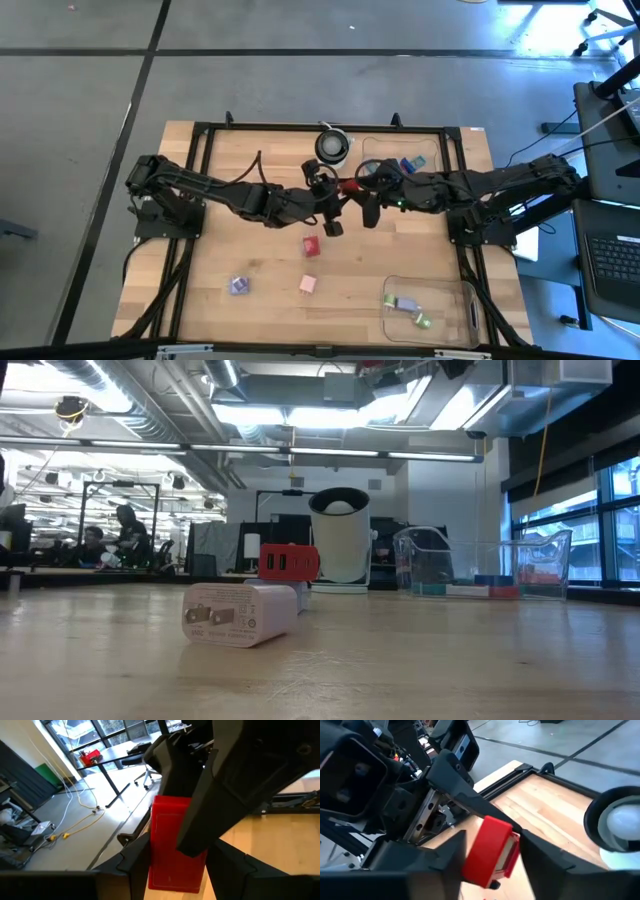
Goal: Pick & Place Office items
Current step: Put the red digital timer into the top transparent bin, then put the violet charger adapter into the bottom transparent bin
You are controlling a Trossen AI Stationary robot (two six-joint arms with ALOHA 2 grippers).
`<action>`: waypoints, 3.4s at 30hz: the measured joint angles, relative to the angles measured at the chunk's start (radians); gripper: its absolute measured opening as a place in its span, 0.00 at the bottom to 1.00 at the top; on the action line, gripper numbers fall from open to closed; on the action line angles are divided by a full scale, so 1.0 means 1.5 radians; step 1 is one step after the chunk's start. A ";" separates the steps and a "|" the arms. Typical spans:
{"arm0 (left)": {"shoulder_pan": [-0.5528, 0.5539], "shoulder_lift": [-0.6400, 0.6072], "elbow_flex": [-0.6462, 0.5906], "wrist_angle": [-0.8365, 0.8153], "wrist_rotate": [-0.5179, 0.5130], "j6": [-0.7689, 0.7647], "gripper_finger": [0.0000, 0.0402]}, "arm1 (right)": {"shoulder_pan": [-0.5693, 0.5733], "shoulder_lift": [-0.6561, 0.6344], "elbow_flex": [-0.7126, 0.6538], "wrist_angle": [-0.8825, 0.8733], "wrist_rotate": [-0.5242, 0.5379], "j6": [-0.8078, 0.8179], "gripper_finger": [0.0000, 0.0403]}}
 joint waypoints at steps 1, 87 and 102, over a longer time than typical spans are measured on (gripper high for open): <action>0.000 0.000 0.000 -0.001 -0.002 0.000 0.40 | 0.000 0.000 0.000 -0.001 0.000 0.011 0.40; 0.006 0.000 0.000 -0.081 -0.085 -0.265 0.68 | -0.448 0.000 -0.264 -0.276 -0.130 0.009 0.24; 0.006 0.000 0.000 -0.118 0.022 -0.385 0.68 | -0.448 0.000 -0.263 -0.277 -0.149 0.007 0.48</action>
